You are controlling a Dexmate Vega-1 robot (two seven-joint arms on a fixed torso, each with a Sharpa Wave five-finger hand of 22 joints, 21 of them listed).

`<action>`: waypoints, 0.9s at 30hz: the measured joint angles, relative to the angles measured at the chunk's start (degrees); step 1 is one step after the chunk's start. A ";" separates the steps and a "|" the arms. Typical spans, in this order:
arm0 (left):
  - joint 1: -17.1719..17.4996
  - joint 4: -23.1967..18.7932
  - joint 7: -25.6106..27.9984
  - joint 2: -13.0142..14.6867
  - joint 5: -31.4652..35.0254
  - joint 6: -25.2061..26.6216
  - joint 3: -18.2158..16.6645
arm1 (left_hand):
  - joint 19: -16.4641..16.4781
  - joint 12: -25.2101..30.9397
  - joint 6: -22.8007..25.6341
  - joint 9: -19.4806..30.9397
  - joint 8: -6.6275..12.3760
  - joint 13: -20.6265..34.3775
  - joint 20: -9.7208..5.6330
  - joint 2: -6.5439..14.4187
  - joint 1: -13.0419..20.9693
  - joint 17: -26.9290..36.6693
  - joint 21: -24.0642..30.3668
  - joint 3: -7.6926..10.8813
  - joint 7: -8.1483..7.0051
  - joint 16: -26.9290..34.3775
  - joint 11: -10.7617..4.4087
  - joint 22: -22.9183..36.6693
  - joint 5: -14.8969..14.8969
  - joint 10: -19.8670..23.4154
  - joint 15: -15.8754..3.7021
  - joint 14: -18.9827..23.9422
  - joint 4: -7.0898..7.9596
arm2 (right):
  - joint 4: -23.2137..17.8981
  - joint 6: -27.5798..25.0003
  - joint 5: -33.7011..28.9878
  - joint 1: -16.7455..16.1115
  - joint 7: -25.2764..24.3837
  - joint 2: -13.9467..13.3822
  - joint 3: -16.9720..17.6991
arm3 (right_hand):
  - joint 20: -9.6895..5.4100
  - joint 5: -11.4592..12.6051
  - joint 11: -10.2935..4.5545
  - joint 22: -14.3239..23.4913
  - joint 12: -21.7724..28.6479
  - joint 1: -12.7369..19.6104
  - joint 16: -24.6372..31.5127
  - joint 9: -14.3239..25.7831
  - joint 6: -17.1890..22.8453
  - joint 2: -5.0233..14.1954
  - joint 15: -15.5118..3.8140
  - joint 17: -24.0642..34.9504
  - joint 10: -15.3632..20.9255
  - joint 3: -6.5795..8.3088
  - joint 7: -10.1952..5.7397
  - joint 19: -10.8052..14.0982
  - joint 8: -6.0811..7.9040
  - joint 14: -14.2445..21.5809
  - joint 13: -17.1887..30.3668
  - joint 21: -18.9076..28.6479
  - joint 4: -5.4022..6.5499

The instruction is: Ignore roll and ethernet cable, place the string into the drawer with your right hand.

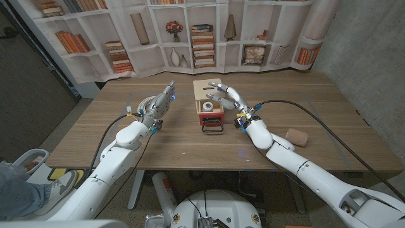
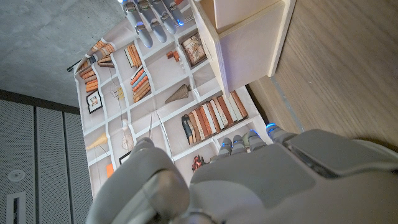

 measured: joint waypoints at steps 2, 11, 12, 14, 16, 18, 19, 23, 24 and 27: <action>-0.01 0.00 0.00 0.00 0.00 -0.05 0.00 | 0.00 0.00 0.00 0.00 0.00 0.00 0.00 0.00 0.00 0.00 0.00 0.00 0.00 0.00 0.00 0.00 0.00 0.00 0.00 0.00 0.00 | -0.16 0.17 -0.02 0.00 -0.04 -0.02 0.14 | -0.30 0.00 0.00 0.00 0.00 -0.29 0.02 0.00 -0.10 0.29 0.00 0.00 0.00 0.00 0.10 -0.31 0.00 0.00 0.00 0.00 0.00; -0.02 0.05 -0.01 -0.03 0.00 -0.32 0.00 | 0.00 0.00 0.00 0.00 0.00 0.00 0.00 0.22 0.22 0.00 0.00 -0.23 0.00 0.00 0.00 0.00 0.00 0.00 0.00 0.00 0.23 | -0.82 0.72 -0.16 0.05 -0.19 -0.15 0.66 | 0.00 0.22 0.00 0.00 0.00 -0.29 0.24 0.01 -0.31 0.29 0.00 0.00 0.00 0.00 0.31 -0.61 0.00 0.00 0.00 0.00 0.00; -0.02 0.05 -0.01 -0.03 -0.01 -0.35 0.00 | 0.00 0.00 0.00 0.00 0.00 0.00 0.00 0.22 0.22 0.00 0.00 -0.23 0.00 0.00 0.00 0.00 0.00 0.00 0.00 0.00 0.23 | -0.94 0.72 -0.16 0.05 -0.19 -0.16 0.75 | 0.00 0.22 0.00 0.00 0.00 -0.29 0.24 0.01 -0.31 0.29 0.00 0.00 0.00 0.00 0.31 -0.60 0.00 0.00 0.00 0.00 0.00; -0.02 0.05 -0.02 -0.03 -0.03 -0.43 0.00 | 0.00 0.00 0.00 0.00 0.00 0.00 0.00 0.22 0.22 0.00 0.00 -0.23 0.00 0.00 0.00 0.00 0.00 0.00 0.00 0.00 0.23 | -1.25 0.72 -0.16 0.05 -0.19 -0.18 0.94 | 0.00 0.22 0.00 0.00 0.22 -0.29 0.24 0.01 -0.31 0.29 0.00 0.00 0.00 -0.08 0.31 -0.61 0.00 0.00 0.00 0.00 0.08; -0.02 0.12 -0.03 -0.07 -0.05 -0.53 0.00 | 0.00 0.00 0.00 0.00 0.00 0.00 0.00 0.22 0.22 0.00 0.00 -0.23 0.00 0.00 0.00 0.00 0.00 0.00 0.00 0.00 0.23 | -1.47 0.80 -0.24 0.05 -0.37 -0.22 1.07 | 0.00 0.22 0.00 0.00 0.44 -0.29 0.24 0.01 -0.31 0.29 0.01 0.00 0.00 -0.23 0.31 -0.60 0.00 0.00 0.00 0.00 0.23; -0.02 0.16 -0.06 -0.09 -0.06 -0.66 0.00 | 0.00 0.00 0.00 0.00 0.00 0.00 0.00 0.22 0.22 0.00 0.00 -0.23 0.00 0.00 0.00 0.00 0.00 0.00 0.22 -0.22 0.23 | -1.69 0.84 -0.29 0.05 -0.42 -0.27 1.22 | 0.00 0.22 0.00 0.00 0.44 -0.29 0.24 0.01 -0.31 0.29 0.01 0.00 0.00 -0.23 0.31 -0.60 0.00 0.00 0.00 0.00 0.23; -0.02 0.18 -0.07 -0.09 -0.06 -0.69 0.00 | 0.00 0.00 0.00 0.00 0.00 0.00 0.00 0.22 0.22 0.00 0.00 -0.23 0.00 0.00 0.00 0.00 0.00 0.00 0.26 -0.27 0.23 | -1.85 0.86 -0.32 0.05 -0.44 -0.30 1.32 | 0.00 0.22 0.00 0.00 0.44 -0.29 0.24 0.01 -0.31 0.29 0.01 0.00 0.01 -0.23 0.31 -0.60 0.00 0.00 -0.01 0.00 0.23; -0.03 0.20 -0.12 -0.10 -0.08 -0.74 0.00 | 0.00 0.00 0.00 0.00 0.00 0.00 0.00 0.22 0.22 0.00 0.00 -0.23 0.00 0.00 0.00 0.00 0.00 0.00 0.26 -0.27 0.23 | -2.29 1.05 -0.41 0.04 -0.58 -0.41 1.61 | -0.20 0.22 -0.01 0.00 0.44 -0.29 0.24 0.01 -0.31 0.29 -0.31 0.00 0.01 -0.23 0.30 -0.81 0.00 0.32 -0.01 0.00 0.23; -0.03 0.20 -0.12 -0.11 -0.08 -0.75 0.00 | 0.00 0.00 0.00 0.00 0.00 0.00 0.00 0.22 0.22 0.00 0.00 -0.23 0.00 0.00 0.00 0.00 0.00 0.00 0.27 -0.27 0.23 | -2.37 1.12 -0.42 0.02 -0.60 -0.43 1.67 | -0.20 0.22 -0.01 0.00 0.44 -0.30 0.24 0.01 -0.31 0.30 -0.31 0.00 0.01 -0.23 0.30 -0.81 0.00 0.32 0.00 0.00 0.23; -0.03 0.20 -0.13 -0.10 -0.09 -0.75 0.02 | 0.00 0.00 0.00 0.00 0.00 0.00 0.00 0.32 0.32 0.00 0.00 -0.23 0.00 0.00 0.00 0.00 0.00 0.00 0.27 -0.27 0.23 | -2.50 1.26 -0.42 -0.01 -0.68 -0.46 1.77 | -0.24 0.22 -0.01 0.00 0.44 -0.76 0.24 0.01 -0.62 0.76 -0.31 0.00 0.01 -0.23 0.62 -0.77 0.00 0.32 -0.01 0.00 0.23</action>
